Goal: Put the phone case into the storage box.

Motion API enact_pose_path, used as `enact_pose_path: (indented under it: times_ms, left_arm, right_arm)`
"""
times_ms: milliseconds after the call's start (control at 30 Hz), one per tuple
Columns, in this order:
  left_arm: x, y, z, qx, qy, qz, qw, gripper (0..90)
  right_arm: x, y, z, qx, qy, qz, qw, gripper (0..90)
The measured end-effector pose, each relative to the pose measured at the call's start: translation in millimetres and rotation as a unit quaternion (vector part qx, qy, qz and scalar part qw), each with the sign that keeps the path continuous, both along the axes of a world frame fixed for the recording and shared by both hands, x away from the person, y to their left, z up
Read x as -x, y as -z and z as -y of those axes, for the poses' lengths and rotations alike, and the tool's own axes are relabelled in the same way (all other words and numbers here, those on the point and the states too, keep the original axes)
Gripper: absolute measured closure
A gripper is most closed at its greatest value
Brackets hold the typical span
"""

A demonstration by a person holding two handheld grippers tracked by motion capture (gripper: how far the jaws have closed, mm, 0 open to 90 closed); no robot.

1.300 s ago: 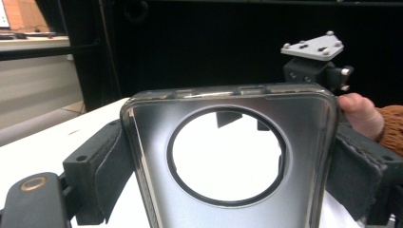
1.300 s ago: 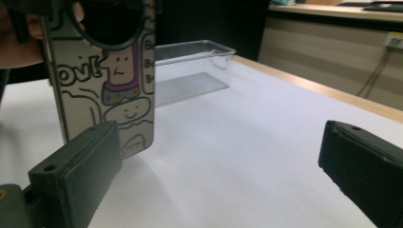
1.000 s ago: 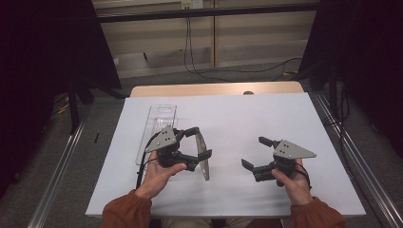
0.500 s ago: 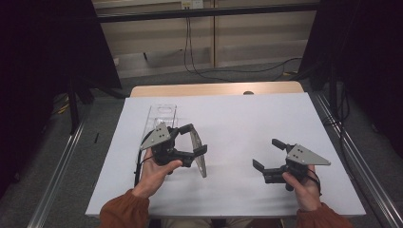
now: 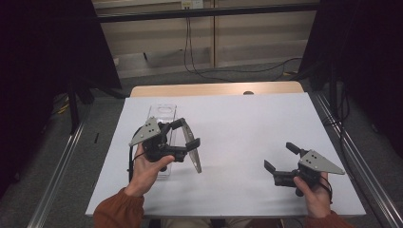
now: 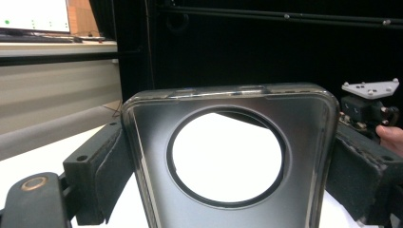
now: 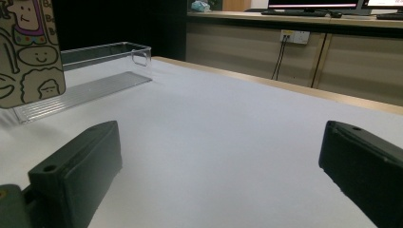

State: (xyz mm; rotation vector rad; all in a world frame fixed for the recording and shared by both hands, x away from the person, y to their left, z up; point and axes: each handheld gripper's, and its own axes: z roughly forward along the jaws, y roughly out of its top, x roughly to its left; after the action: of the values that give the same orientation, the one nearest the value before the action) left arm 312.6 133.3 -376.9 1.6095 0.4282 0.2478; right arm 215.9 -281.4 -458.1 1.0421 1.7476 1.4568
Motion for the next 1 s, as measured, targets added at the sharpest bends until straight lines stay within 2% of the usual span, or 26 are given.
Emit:
enact_pose_path:
  times_ms: [100, 300, 433, 567, 600, 700, 733, 1000]
  left_arm:
    - [-1.6, -4.1, -5.9, 0.003, -0.011, -0.004, 0.9999, 11.5]
    - [-4.6, -9.6, -14.5, 0.000, -0.021, -0.013, 0.9997, 11.6]
    - [-5.9, -13.1, -19.9, 0.001, -0.034, -0.013, 0.9993, 11.5]
    - [-5.9, -19.5, -25.9, 0.002, -0.035, -0.015, 0.9993, 11.6]
    - [-5.4, -20.7, -26.1, 0.005, -0.045, -0.012, 0.9989, 11.5]
    - [-6.6, -24.8, -30.1, 0.008, -0.046, -0.016, 0.9988, 11.6]
    - [-6.5, -26.7, -30.7, 0.010, -0.058, -0.015, 0.9982, 11.6]
    - [-10.4, -43.4, -42.4, 0.001, -0.085, -0.010, 0.9963, 11.6]
  right_arm:
    - [2.5, 0.4, 3.6, 0.002, 0.013, 0.005, 0.9999, 0.1]
    - [5.2, 2.7, 8.2, -0.004, 0.012, -0.001, 0.9999, 0.0]
    - [5.7, 2.1, 8.6, -0.002, 0.009, 0.000, 1.0000, 0.0]
    - [5.9, 1.7, 10.2, -0.005, 0.017, -0.002, 0.9998, 0.0]
    - [6.3, 1.6, 10.6, -0.006, 0.016, -0.002, 0.9998, 0.0]
    - [7.9, 1.2, 12.3, -0.008, 0.019, -0.002, 0.9998, 0.0]
    - [8.3, 1.0, 13.8, -0.005, 0.019, -0.002, 0.9998, 0.0]
    - [13.3, -0.1, 22.1, -0.018, 0.032, 0.000, 0.9993, 0.0]
